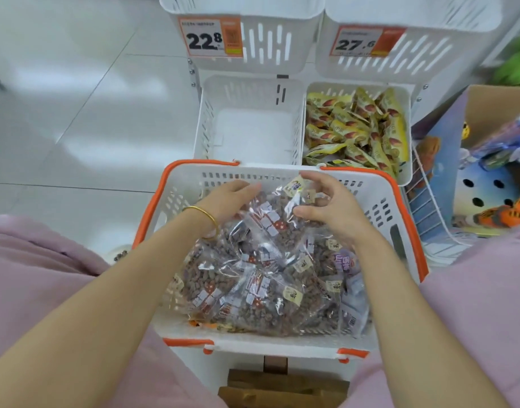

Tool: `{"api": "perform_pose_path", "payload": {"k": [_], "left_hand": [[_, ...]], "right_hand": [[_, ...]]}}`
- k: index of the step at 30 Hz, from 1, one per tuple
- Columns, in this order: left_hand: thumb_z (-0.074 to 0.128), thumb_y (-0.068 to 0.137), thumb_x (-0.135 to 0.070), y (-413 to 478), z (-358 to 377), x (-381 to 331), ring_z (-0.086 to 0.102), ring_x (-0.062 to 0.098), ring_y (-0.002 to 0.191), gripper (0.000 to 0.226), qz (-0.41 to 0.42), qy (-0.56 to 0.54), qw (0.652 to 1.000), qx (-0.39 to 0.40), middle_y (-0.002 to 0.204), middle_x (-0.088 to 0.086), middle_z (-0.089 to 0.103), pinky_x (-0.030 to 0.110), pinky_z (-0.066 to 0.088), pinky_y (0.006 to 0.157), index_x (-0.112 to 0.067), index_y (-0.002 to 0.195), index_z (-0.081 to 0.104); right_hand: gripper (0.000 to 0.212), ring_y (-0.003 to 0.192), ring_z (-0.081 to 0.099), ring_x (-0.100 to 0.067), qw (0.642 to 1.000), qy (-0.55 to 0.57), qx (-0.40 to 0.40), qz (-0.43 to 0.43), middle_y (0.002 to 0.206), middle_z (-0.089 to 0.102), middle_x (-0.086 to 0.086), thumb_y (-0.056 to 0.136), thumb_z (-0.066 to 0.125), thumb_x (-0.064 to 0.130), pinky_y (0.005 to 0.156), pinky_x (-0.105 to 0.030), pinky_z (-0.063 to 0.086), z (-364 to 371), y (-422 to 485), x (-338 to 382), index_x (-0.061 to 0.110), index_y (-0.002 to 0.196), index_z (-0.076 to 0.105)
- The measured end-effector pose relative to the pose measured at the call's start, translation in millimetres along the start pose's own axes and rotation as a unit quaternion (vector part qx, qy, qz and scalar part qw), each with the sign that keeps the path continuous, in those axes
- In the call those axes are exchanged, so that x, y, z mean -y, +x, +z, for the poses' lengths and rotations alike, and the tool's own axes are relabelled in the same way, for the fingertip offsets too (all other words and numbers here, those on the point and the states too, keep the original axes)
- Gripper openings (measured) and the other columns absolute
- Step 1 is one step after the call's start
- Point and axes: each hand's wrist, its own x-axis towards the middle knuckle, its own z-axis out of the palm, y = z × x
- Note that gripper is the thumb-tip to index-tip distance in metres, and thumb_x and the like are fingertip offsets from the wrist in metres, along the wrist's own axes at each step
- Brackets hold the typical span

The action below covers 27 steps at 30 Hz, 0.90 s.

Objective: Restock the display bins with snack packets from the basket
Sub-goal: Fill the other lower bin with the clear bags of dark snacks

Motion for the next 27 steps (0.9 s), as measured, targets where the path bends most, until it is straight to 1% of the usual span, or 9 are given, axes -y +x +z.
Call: {"api": "perform_pose_path", "payload": {"k": [3, 6, 7, 10, 12, 15, 21, 24, 27], "left_hand": [[0.051, 0.092, -0.045, 2, 3, -2, 0.054, 0.015, 0.086, 0.036, -0.044, -0.134, 0.990, 0.005, 0.098, -0.001, 0.056, 0.030, 0.050, 0.078, -0.020, 0.117, 0.056], [0.051, 0.093, -0.042, 5, 1, -4, 0.052, 0.016, 0.066, 0.035, -0.023, -0.163, 0.986, -0.038, 0.080, 0.002, 0.056, 0.028, 0.051, 0.061, -0.014, 0.109, 0.062], [0.051, 0.093, -0.043, 6, 0, -7, 0.056, 0.019, 0.070, 0.034, -0.026, -0.190, 0.980, -0.045, 0.085, 0.003, 0.058, 0.032, 0.053, 0.063, -0.014, 0.108, 0.062], [0.051, 0.093, -0.043, 6, -6, -11, 0.063, 0.029, 0.096, 0.035, -0.064, -0.273, 0.958, -0.062, 0.113, 0.009, 0.061, 0.044, 0.056, 0.077, -0.015, 0.113, 0.058], [0.048, 0.095, -0.040, 5, -11, -14, 0.064, 0.033, 0.101, 0.032, -0.075, -0.317, 0.942, -0.085, 0.118, 0.013, 0.062, 0.050, 0.055, 0.082, -0.014, 0.111, 0.057], [0.046, 0.097, -0.035, 3, -19, -16, 0.065, 0.032, 0.101, 0.036, -0.085, -0.386, 0.911, -0.116, 0.117, 0.015, 0.064, 0.051, 0.056, 0.076, -0.008, 0.120, 0.054], [0.039, 0.100, -0.037, -5, -21, -15, 0.066, 0.023, 0.088, 0.041, -0.071, -0.456, 0.884, -0.075, 0.117, 0.011, 0.065, 0.031, 0.056, 0.052, -0.009, 0.128, 0.050], [0.037, 0.099, -0.039, -9, -20, -13, 0.067, 0.024, 0.092, 0.043, -0.066, -0.460, 0.884, -0.052, 0.116, 0.011, 0.065, 0.033, 0.059, 0.059, -0.010, 0.127, 0.051], [0.038, 0.099, -0.040, -9, -23, -6, 0.064, 0.031, 0.104, 0.045, -0.064, -0.458, 0.886, -0.042, 0.121, 0.016, 0.063, 0.042, 0.059, 0.074, -0.008, 0.127, 0.051]], "right_hand": [[0.067, 0.104, 0.054, -0.008, 1.000, 0.008, -0.005, -0.016, 0.112, 0.050, 0.007, 0.074, 0.077, 0.006, 0.075, -0.011, 0.049, -2, 1, 10, 0.024, 0.133, 0.051], [0.064, 0.110, 0.056, -0.014, 0.999, -0.031, -0.003, -0.013, 0.122, 0.054, 0.003, 0.079, 0.074, 0.020, 0.090, -0.025, 0.048, -6, 3, 14, 0.026, 0.136, 0.047], [0.062, 0.111, 0.057, -0.015, 0.999, -0.044, -0.004, -0.010, 0.122, 0.056, 0.002, 0.080, 0.073, 0.024, 0.092, -0.029, 0.048, -8, 4, 15, 0.026, 0.136, 0.047], [0.047, 0.094, 0.063, -0.010, 0.999, -0.041, -0.033, 0.000, 0.108, 0.065, -0.002, 0.084, 0.070, 0.023, 0.071, -0.019, 0.051, -16, 9, 18, 0.020, 0.128, 0.052], [0.035, 0.078, 0.064, -0.007, 0.997, 0.012, -0.075, 0.013, 0.097, 0.066, -0.004, 0.084, 0.070, 0.016, 0.055, -0.018, 0.050, -24, 10, 17, 0.014, 0.115, 0.054], [0.023, 0.072, 0.065, -0.011, 0.980, 0.140, -0.135, 0.038, 0.089, 0.067, -0.003, 0.083, 0.069, 0.008, 0.050, -0.023, 0.052, -33, 7, 12, 0.013, 0.103, 0.058], [0.013, 0.062, 0.063, -0.010, 0.969, 0.233, -0.081, 0.023, 0.068, 0.067, 0.003, 0.086, 0.060, 0.001, 0.052, -0.022, 0.053, -25, 9, 20, 0.012, 0.081, 0.058], [0.009, 0.067, 0.065, -0.011, 0.978, 0.203, -0.036, 0.007, 0.074, 0.069, -0.001, 0.085, 0.061, 0.000, 0.058, -0.023, 0.055, -9, 15, 28, 0.009, 0.085, 0.060], [0.018, 0.093, 0.061, -0.019, 0.994, 0.107, -0.024, -0.016, 0.101, 0.065, -0.011, 0.081, 0.070, 0.011, 0.077, -0.031, 0.052, 9, 27, 33, 0.011, 0.098, 0.063]]}}
